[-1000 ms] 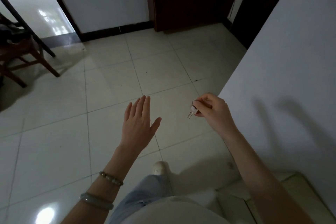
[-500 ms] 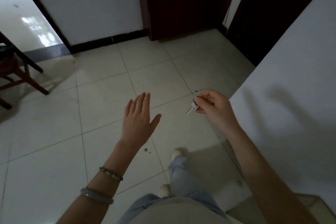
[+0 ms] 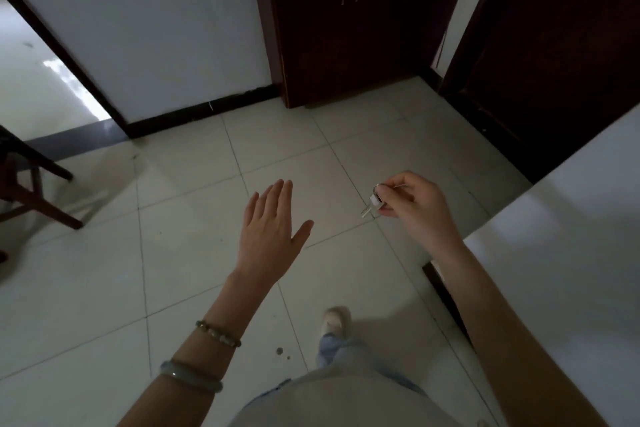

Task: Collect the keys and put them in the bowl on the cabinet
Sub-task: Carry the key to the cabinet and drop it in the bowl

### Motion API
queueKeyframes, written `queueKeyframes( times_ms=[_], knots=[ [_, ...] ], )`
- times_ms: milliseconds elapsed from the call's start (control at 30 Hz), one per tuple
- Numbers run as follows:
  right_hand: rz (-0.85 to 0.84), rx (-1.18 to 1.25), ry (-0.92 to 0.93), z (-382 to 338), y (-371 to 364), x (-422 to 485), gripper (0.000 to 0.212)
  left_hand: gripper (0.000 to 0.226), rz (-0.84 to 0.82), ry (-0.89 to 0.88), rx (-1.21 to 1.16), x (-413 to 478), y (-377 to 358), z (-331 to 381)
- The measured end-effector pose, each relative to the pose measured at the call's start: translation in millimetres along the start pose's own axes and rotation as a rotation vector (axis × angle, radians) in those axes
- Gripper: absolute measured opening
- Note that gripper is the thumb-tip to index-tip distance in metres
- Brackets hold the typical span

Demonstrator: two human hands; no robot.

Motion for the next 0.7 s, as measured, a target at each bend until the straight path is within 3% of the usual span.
queueKeyframes(
  times_ms=[700],
  knots=[
    [0.08, -0.019, 0.022, -84, 14, 268, 0.01, 0.069, -0.005, -0.109, -0.062, 287, -60, -87]
  ],
)
Point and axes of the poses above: each hand's wrist, its own x-axis towards the middle knuckle, its own y-axis out of the back of the hand, z = x × y, the point moved 3 cm from there along x, towards the middle knuckle, and after that the axes turned 14 degrees about -y, right-handed, at the moved point
